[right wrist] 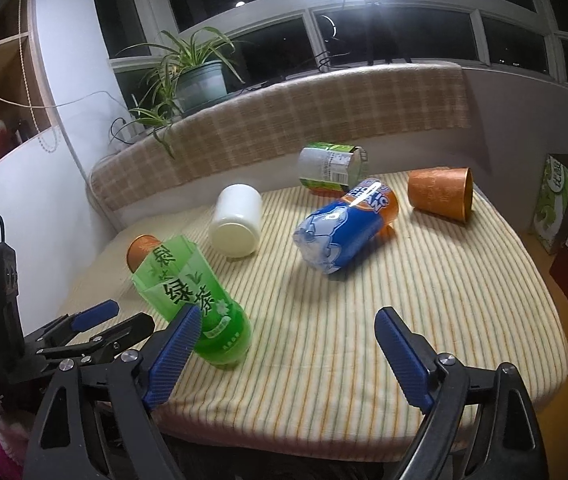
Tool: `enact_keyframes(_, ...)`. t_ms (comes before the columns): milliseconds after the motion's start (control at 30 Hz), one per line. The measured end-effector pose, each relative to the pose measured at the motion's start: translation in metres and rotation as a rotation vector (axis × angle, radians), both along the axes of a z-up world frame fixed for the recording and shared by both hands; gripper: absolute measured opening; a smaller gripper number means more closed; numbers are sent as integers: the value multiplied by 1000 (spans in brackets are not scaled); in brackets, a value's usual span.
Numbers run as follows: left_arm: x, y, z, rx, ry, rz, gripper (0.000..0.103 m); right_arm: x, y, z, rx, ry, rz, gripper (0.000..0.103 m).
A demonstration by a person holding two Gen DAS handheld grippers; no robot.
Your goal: Flip cup upright
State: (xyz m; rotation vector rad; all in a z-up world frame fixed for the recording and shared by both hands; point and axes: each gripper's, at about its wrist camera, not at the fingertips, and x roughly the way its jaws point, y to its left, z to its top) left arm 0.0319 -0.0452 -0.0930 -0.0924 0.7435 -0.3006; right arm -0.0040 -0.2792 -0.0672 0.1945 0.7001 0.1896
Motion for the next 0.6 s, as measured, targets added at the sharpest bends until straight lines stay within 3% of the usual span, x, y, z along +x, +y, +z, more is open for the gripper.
enact_keyframes(267,-19,10,25,7,-109,62,91,-4,7,8,-34,-55,-4,91)
enact_keyframes(600,-37,16,59,20,-266,133,95,-6,13,25,-59,-156,-34,103)
